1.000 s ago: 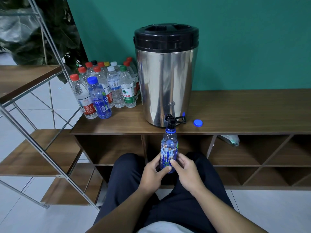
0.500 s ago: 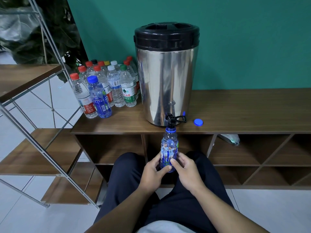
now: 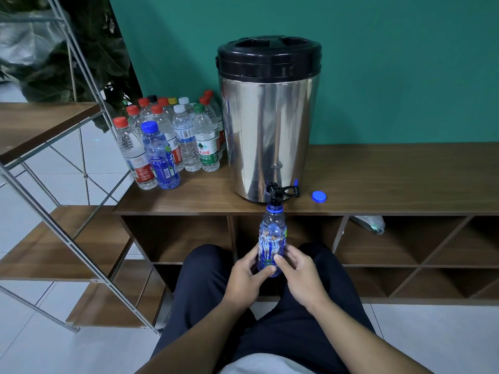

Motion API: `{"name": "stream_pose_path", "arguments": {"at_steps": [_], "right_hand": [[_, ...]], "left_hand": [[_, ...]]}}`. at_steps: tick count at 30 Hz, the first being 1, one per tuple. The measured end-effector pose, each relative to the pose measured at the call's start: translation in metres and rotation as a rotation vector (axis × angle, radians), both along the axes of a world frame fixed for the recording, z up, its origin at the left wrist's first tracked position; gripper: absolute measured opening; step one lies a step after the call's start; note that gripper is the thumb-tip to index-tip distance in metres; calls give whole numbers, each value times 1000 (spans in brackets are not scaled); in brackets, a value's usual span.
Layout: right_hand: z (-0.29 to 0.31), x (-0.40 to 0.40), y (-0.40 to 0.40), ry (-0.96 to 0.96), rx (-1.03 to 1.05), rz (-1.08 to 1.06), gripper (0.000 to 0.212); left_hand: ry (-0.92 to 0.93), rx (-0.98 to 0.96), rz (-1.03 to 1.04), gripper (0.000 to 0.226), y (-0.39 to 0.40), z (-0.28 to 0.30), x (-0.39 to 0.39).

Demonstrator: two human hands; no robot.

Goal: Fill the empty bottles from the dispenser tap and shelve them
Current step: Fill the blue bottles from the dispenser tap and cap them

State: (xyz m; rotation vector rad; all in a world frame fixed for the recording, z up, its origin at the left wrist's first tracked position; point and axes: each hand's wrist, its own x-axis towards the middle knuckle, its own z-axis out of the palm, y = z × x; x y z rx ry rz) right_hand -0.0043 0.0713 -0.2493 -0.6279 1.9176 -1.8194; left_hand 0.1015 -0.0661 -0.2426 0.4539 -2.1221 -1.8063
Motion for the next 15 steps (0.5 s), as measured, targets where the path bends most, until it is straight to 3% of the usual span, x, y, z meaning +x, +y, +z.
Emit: {"name": "stream_pose_path", "arguments": {"at_steps": [15], "right_hand": [[-3,-2,0,-18,-12,2,34]], "left_hand": [[6,1,-4,54,1,1,1]]}}
